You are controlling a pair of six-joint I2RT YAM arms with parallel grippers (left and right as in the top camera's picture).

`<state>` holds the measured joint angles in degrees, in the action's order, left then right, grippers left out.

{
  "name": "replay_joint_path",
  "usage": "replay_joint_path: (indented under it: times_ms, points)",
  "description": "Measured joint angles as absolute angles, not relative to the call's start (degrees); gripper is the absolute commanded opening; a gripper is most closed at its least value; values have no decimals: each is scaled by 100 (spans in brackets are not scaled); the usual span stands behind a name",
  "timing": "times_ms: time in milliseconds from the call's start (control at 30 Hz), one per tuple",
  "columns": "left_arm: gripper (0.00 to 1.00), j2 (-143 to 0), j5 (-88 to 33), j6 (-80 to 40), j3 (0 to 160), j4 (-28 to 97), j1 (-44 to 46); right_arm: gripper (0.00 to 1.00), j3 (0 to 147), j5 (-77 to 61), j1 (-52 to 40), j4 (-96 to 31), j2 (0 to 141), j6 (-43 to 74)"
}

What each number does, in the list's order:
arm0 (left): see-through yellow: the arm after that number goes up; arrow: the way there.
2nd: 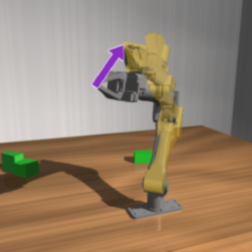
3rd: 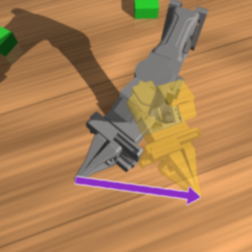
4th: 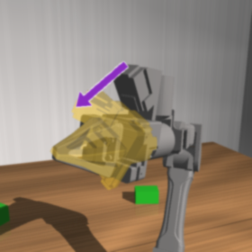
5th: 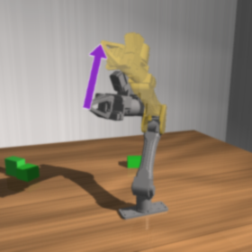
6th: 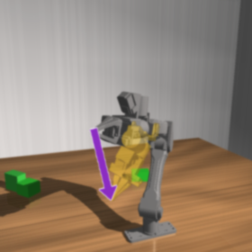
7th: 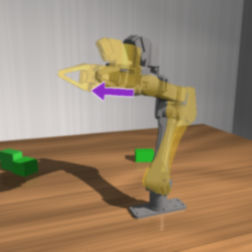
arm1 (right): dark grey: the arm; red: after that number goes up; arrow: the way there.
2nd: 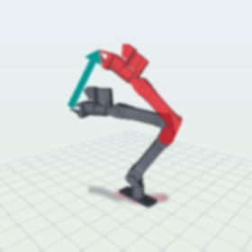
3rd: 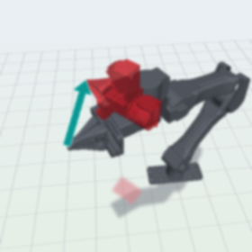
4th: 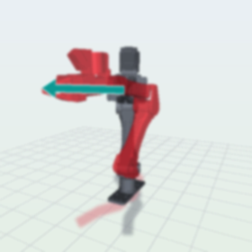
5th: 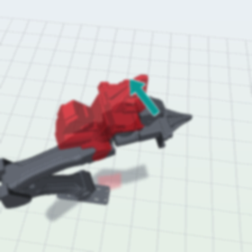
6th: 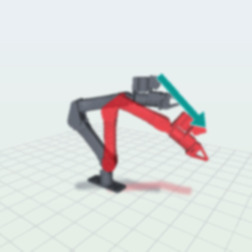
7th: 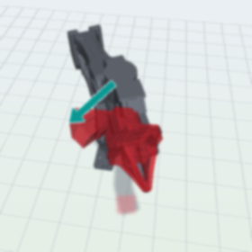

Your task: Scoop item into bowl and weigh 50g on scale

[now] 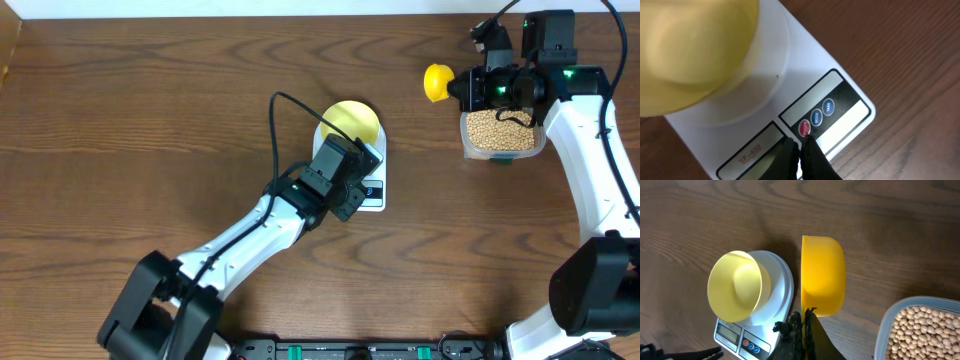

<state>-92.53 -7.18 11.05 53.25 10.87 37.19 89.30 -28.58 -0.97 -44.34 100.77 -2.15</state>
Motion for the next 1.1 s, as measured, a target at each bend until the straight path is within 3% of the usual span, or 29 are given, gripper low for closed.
replay_joint_path:
  times_ms: [1100]
  points:
    - [7, -10029, -735, 2209, 5325, 631, 3719, 1, 8930, -2858, -97, -4351, 10077, -213]
